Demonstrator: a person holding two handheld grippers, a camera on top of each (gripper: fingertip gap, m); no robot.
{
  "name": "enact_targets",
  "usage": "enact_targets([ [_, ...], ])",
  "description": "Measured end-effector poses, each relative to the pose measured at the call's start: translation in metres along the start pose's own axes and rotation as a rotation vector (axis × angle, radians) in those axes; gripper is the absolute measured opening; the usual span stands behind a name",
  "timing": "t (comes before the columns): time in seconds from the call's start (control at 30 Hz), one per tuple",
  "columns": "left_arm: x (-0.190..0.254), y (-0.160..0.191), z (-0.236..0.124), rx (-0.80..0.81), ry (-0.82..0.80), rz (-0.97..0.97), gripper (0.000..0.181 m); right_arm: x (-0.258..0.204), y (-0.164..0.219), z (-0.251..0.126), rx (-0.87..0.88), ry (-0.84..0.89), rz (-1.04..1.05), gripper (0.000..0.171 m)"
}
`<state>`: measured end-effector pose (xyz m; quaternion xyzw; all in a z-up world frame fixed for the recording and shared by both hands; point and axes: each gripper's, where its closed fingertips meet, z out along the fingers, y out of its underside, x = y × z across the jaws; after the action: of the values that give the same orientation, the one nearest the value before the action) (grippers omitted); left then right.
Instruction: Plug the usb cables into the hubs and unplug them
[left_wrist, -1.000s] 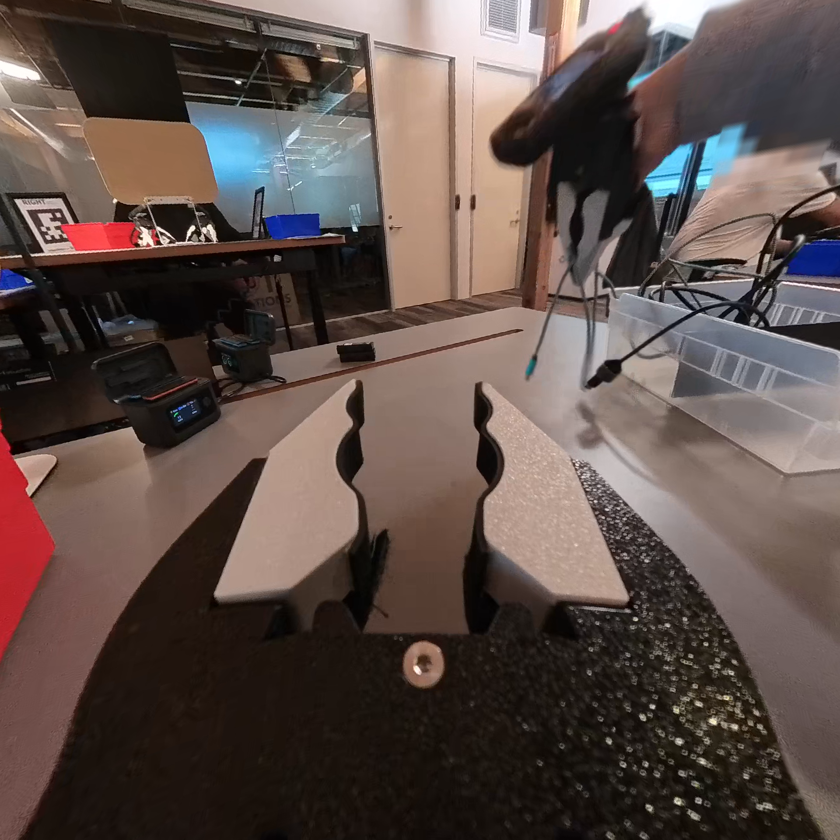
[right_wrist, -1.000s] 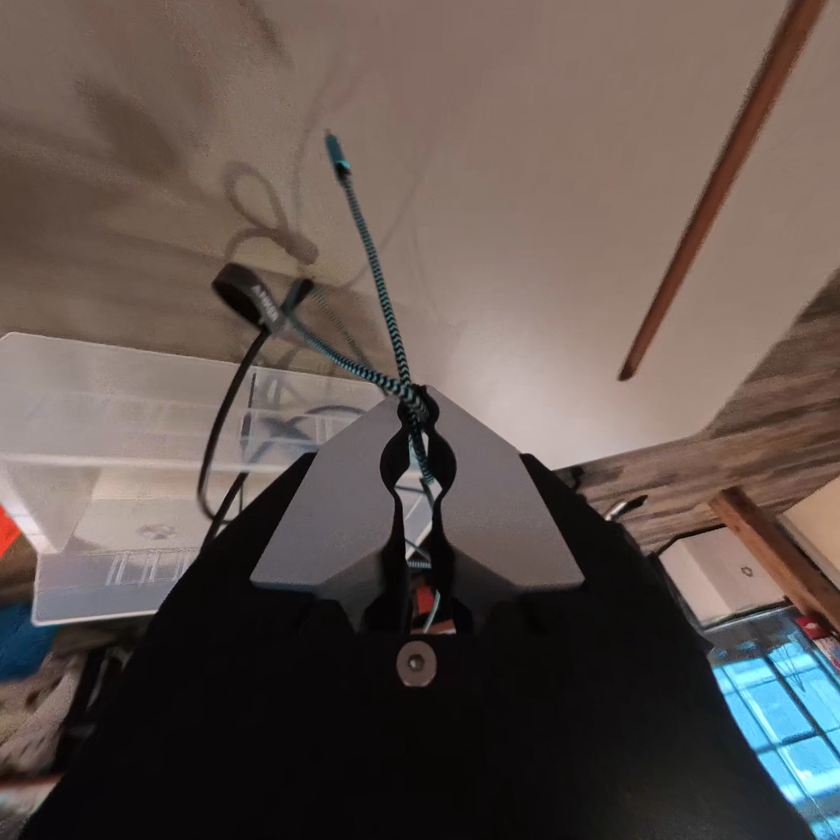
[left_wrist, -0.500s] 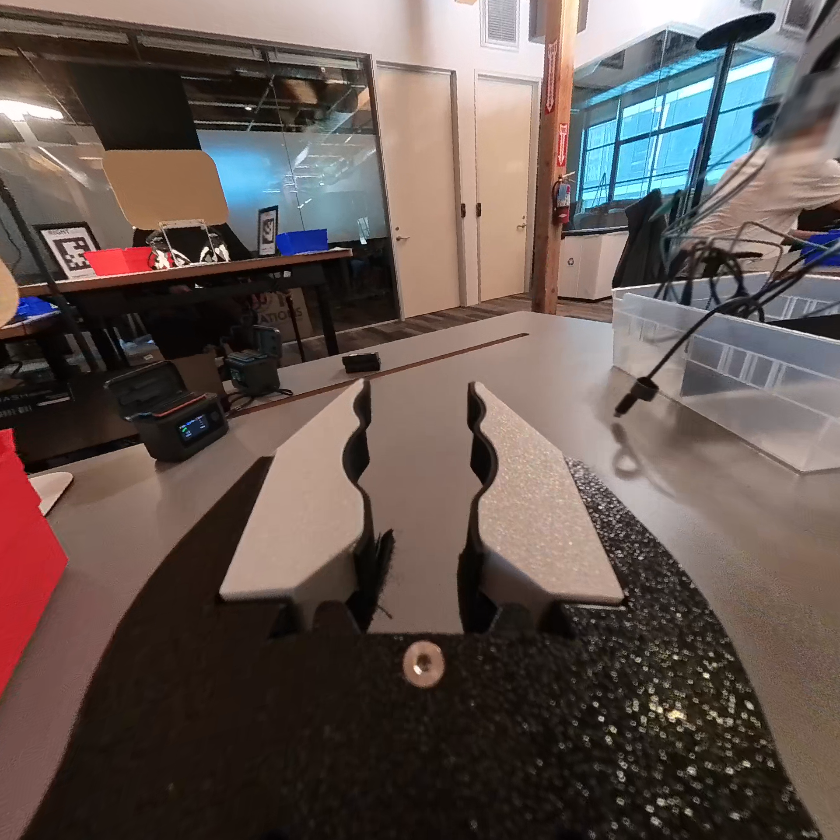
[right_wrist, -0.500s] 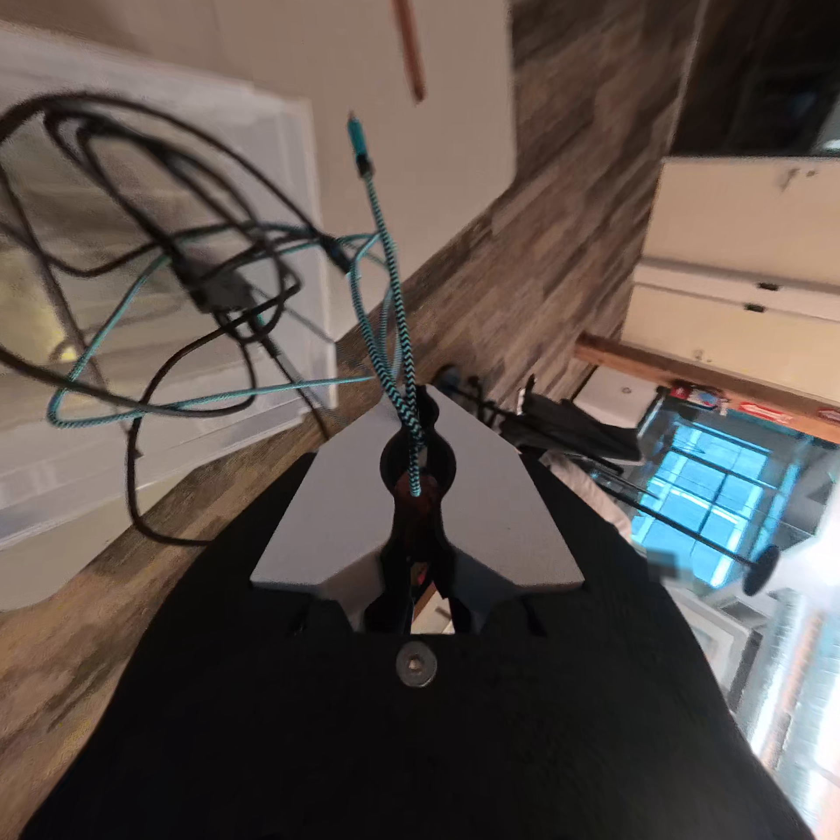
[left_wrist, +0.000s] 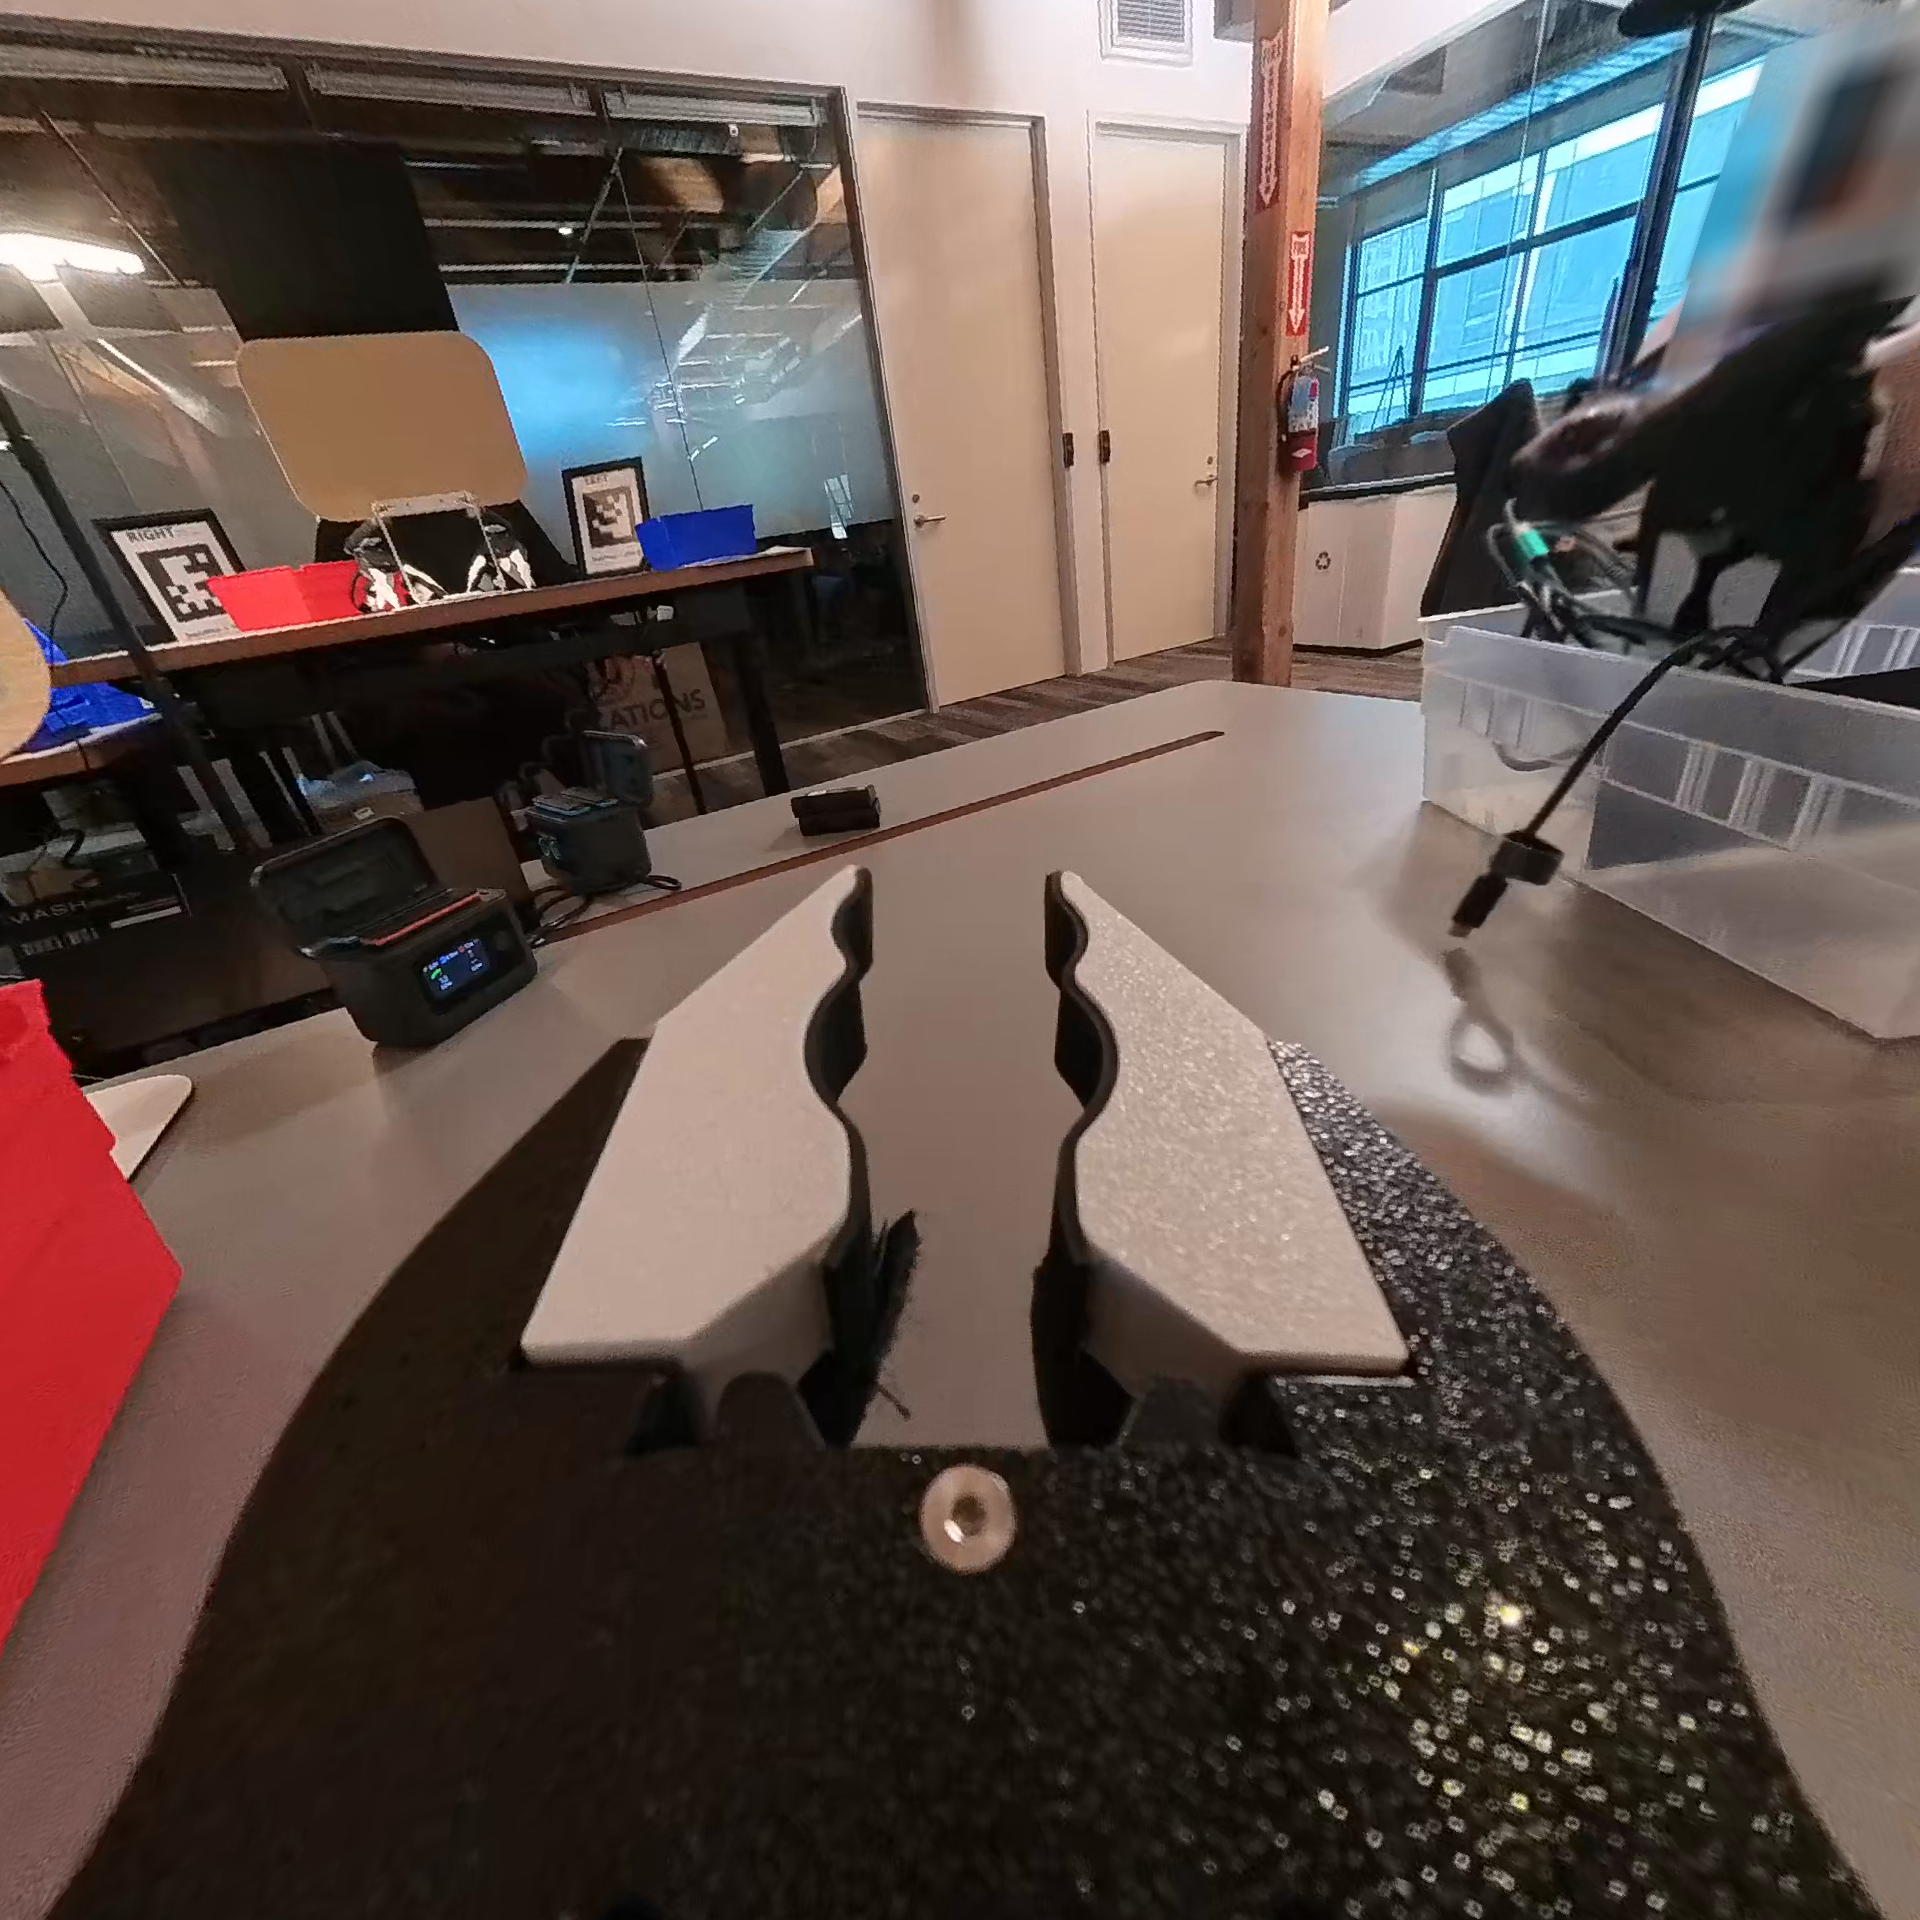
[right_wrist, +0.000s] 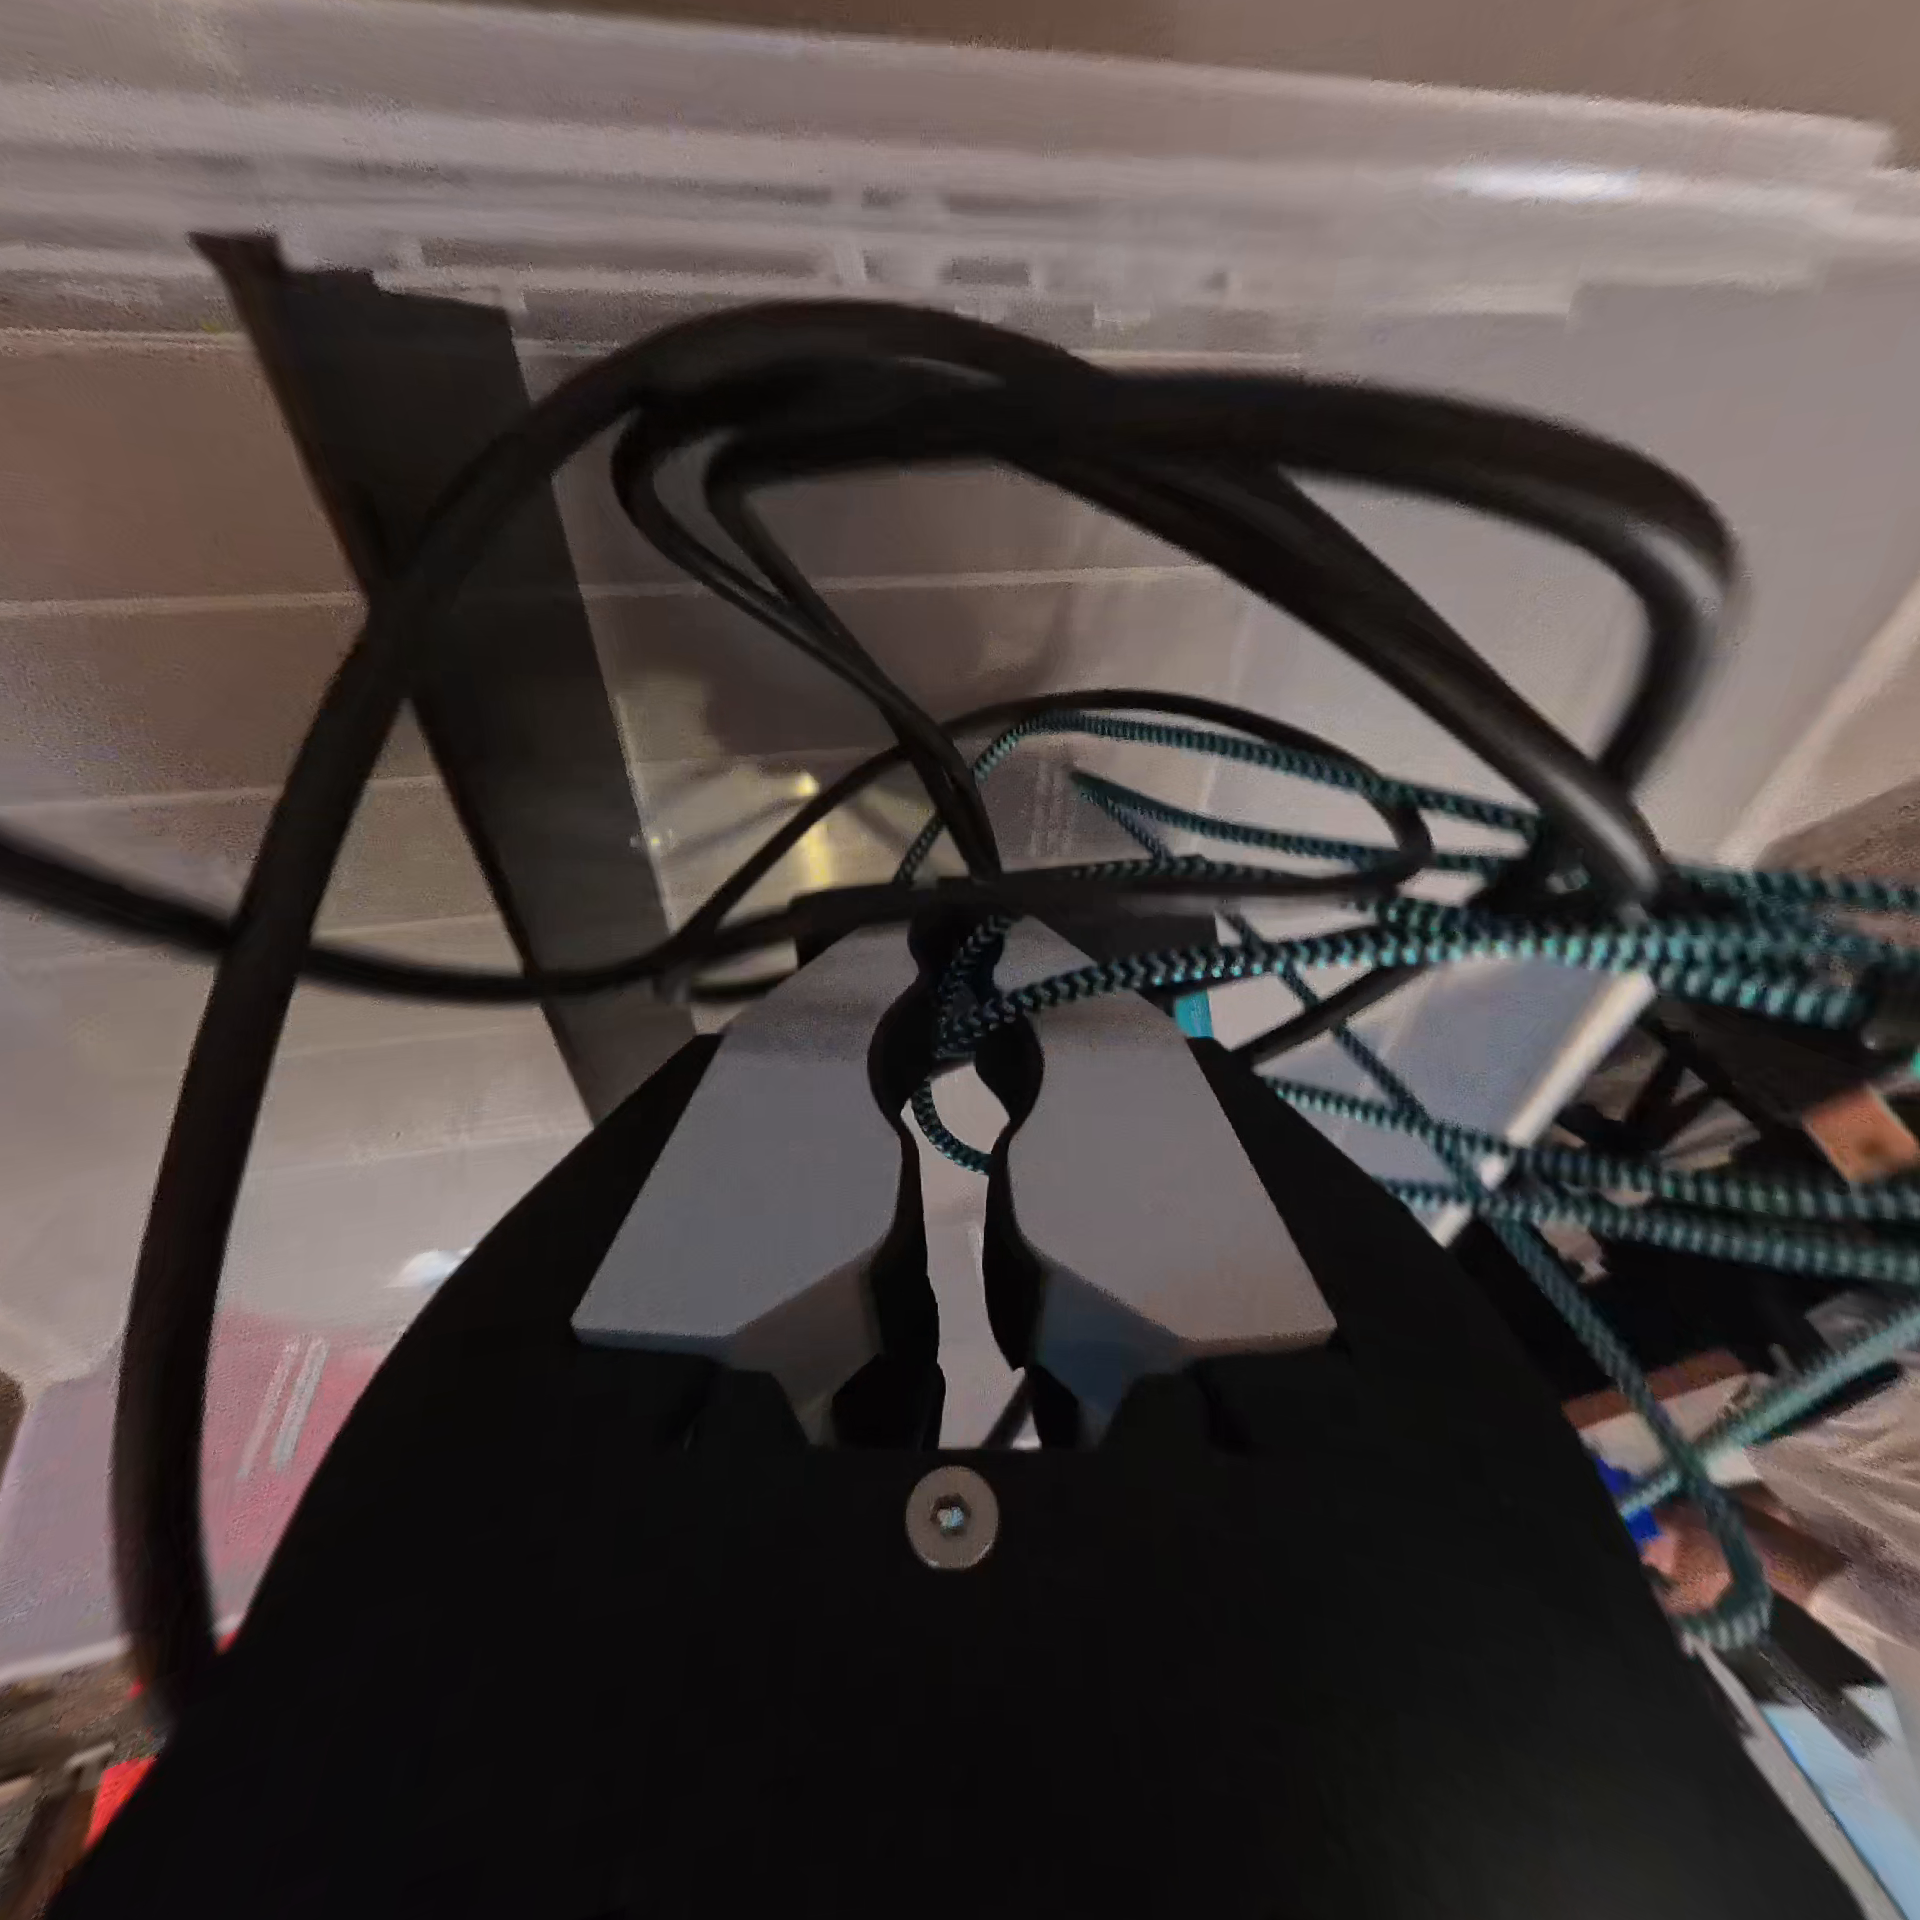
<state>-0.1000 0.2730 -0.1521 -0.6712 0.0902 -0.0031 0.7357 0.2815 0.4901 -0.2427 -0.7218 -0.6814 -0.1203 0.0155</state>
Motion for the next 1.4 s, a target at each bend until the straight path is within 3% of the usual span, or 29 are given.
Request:
enact_targets([
  [0.1, -0.001, 0.001, 0.0, -0.007, -0.002, 0.002, 0.031, -0.004, -0.004, 0.009, -0.053, -0.014, -0.023, 0.0],
  [0.17, -0.001, 0.002, 0.001, -0.014, -0.005, 0.002, 0.032, -0.002, -0.003, -0.009, -0.056, -0.048, 0.033, 0.0],
  [0.23, -0.002, 0.002, 0.0, -0.012, -0.006, -0.004, 0.033, 0.001, -0.005, -0.045, 0.008, -0.075, 0.089, 0.037],
  [0.33, -0.003, -0.001, -0.001, -0.002, -0.014, -0.008, 0.033, 0.009, 0.002, -0.105, 0.054, -0.065, 0.201, 0.069],
  [0.4, -0.002, -0.001, 0.0, -0.004, -0.013, 0.001, 0.033, 0.008, -0.014, -0.138, 0.145, -0.022, 0.165, 0.065],
  [0.47, -0.001, -0.002, 0.0, -0.003, -0.013, 0.017, 0.033, -0.031, -0.069, -0.161, 0.355, -0.116, 0.007, 0.062],
  [0.5, 0.0, -0.002, 0.0, 0.001, -0.014, 0.022, 0.033, -0.049, -0.089, -0.16, 0.377, -0.136, -0.07, 0.06],
  [0.6, -0.001, -0.001, 0.0, -0.001, -0.015, 0.016, 0.033, -0.082, -0.117, -0.116, 0.218, -0.143, -0.255, 0.056],
  [0.7, -0.002, -0.001, 0.0, 0.001, -0.021, 0.019, 0.035, -0.083, -0.115, -0.072, 0.014, -0.121, -0.322, 0.053],
  [0.83, 0.0, -0.002, 0.0, 0.001, -0.018, 0.031, 0.039, -0.085, -0.113, -0.059, -0.058, -0.119, -0.342, 0.048],
  [0.87, 0.002, -0.003, 0.0, 0.005, -0.013, 0.029, 0.039, -0.084, -0.113, -0.059, -0.059, -0.104, -0.344, 0.031],
  [0.9, 0.002, -0.004, 0.0, 0.01, -0.013, 0.029, 0.039, -0.081, -0.113, -0.061, -0.057, -0.082, -0.349, 0.003],
  [1.03, -0.001, -0.007, -0.001, 0.022, -0.018, -0.007, 0.038, -0.07, -0.104, -0.106, 0.07, -0.059, -0.276, 0.0],
  [1.13, 0.0, -0.007, -0.001, 0.027, -0.014, -0.006, 0.036, -0.041, -0.071, -0.15, 0.124, 0.025, -0.16, 0.0],
  [1.27, 0.002, -0.003, 0.002, 0.0, -0.003, -0.01, 0.036, 0.005, -0.004, -0.173, -0.006, 0.128, 0.005, 0.0],
  [1.4, -0.001, -0.002, 0.002, -0.002, -0.007, -0.038, 0.037, 0.027, 0.032, -0.152, -0.189, 0.157, 0.039, 0.0],
])
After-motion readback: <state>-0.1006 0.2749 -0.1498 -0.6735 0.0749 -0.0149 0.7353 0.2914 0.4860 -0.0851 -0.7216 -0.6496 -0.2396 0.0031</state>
